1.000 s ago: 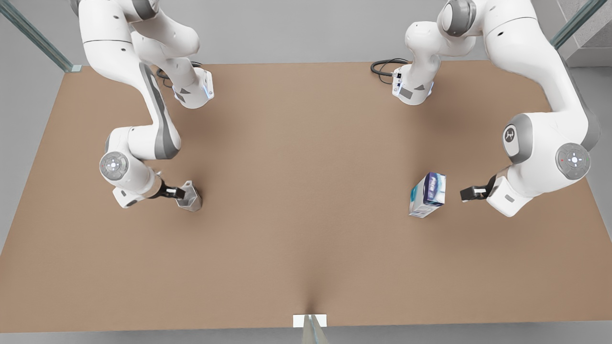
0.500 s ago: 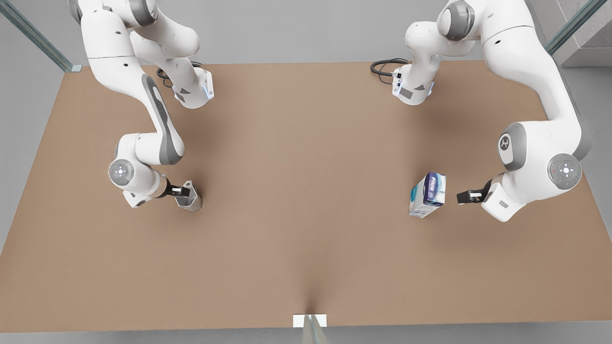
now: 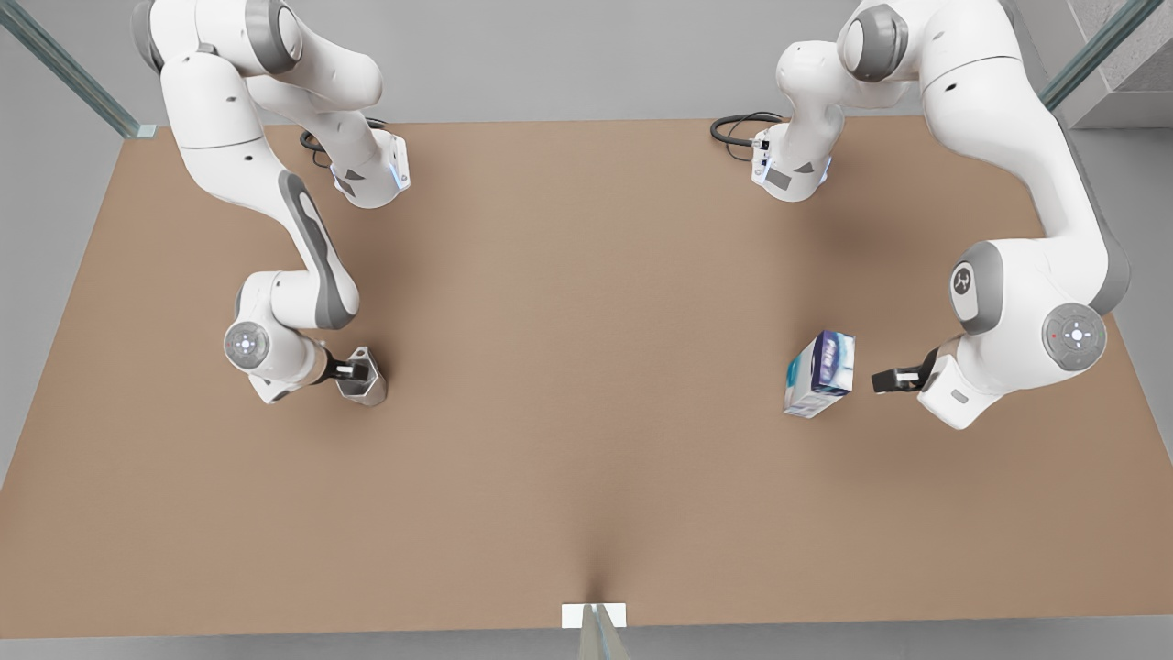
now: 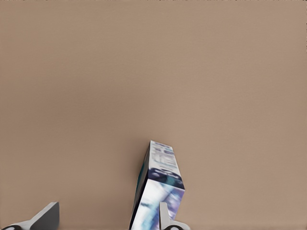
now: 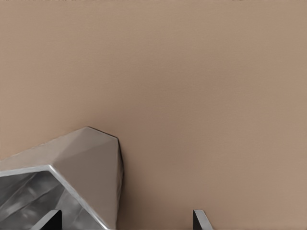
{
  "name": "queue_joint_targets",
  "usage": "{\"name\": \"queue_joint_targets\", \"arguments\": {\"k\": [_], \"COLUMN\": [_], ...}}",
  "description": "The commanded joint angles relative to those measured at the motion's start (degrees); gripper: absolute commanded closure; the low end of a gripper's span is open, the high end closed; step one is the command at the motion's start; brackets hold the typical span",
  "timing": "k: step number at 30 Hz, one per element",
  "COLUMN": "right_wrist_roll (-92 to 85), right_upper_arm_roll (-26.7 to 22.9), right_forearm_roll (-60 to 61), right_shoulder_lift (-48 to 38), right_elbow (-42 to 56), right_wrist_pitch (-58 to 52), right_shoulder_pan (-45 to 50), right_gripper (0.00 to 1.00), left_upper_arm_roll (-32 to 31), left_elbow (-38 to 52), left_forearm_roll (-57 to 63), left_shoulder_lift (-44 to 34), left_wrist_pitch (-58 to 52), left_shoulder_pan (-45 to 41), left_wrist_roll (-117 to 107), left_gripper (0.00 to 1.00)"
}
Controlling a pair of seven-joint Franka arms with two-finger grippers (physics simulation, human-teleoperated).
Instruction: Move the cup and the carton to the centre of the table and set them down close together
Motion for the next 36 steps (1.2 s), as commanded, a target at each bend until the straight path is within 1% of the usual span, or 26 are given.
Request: {"name": "queue_joint_targets", "arguments": {"k": [1, 3, 4, 5, 6, 7, 8, 25, 29, 30, 33, 35, 36], "right_wrist_roll": [0.0, 0.0, 0.0, 0.0, -0.1, 0.0, 0.8, 0.3, 0.2, 0.5, 1.2, 6.6, 10.6], "right_upper_arm_roll": [0.0, 0.0, 0.0, 0.0, 0.0, 0.0, 0.0, 0.1, 1.3, 2.5, 4.7, 4.6, 3.9], "right_forearm_roll": [0.0, 0.0, 0.0, 0.0, 0.0, -0.1, 0.0, -0.1, -0.1, -0.1, -0.1, -0.2, -0.3], "right_shoulder_lift": [0.1, 0.9, 1.1, 1.1, 1.0, 1.0, 1.0, 0.8, 0.2, 0.2, 0.5, 1.3, 3.6], "right_elbow": [0.0, 0.1, 0.0, 0.1, 0.3, 0.4, 0.5, 3.1, 10.1, 12.6, 18.5, 23.7, 26.5], "right_wrist_pitch": [0.1, 0.5, 0.8, 0.8, 0.7, 0.7, 0.6, -1.7, -12.6, -14.7, -17.0, -17.0, -16.9], "right_shoulder_pan": [0.0, 0.0, 0.0, 0.0, 0.0, 0.0, 0.1, 0.4, 0.9, 0.8, 2.0, 7.6, 11.2], "right_gripper": [0.0, 0.0, 0.02, 0.14, 0.41, 0.7, 0.79, 0.79, 0.79, 0.79, 0.79, 0.79, 0.79], "left_upper_arm_roll": [0.0, 0.0, 0.0, 0.0, 0.0, 0.0, 0.0, 0.0, 0.0, 0.0, 0.0, 0.0, 0.0], "left_elbow": [0.0, 0.0, 0.0, 0.0, 0.0, 0.0, 0.0, 0.1, 0.0, 0.1, 0.1, 0.0, 0.0], "left_forearm_roll": [0.0, 0.0, 0.0, 0.0, 0.0, 0.0, 0.0, 0.0, 0.0, 0.0, 0.0, 0.0, 0.0], "left_shoulder_lift": [0.0, 0.0, 0.0, 0.0, 0.0, -0.1, -0.3, -0.5, -0.6, -0.7, -0.8, -0.8, -0.8], "left_wrist_pitch": [-0.1, 0.0, 0.0, 0.0, 0.0, 0.0, -0.1, -0.7, -1.0, -1.0, -1.0, -1.0, -1.0], "left_shoulder_pan": [0.0, 0.0, 0.0, 0.0, 0.0, 0.0, 0.0, -0.1, -0.1, -0.1, -0.1, -0.1, -0.1], "left_wrist_roll": [0.0, 0.0, 0.0, 0.0, 0.0, 0.1, 0.2, 0.1, 0.1, 0.1, 0.2, 0.0, 0.0], "left_gripper": [0.0, 0.0, 0.0, 0.0, 0.0, 0.0, 0.0, 0.0, 0.0, 0.0, 0.0, 0.0, 0.0]}}
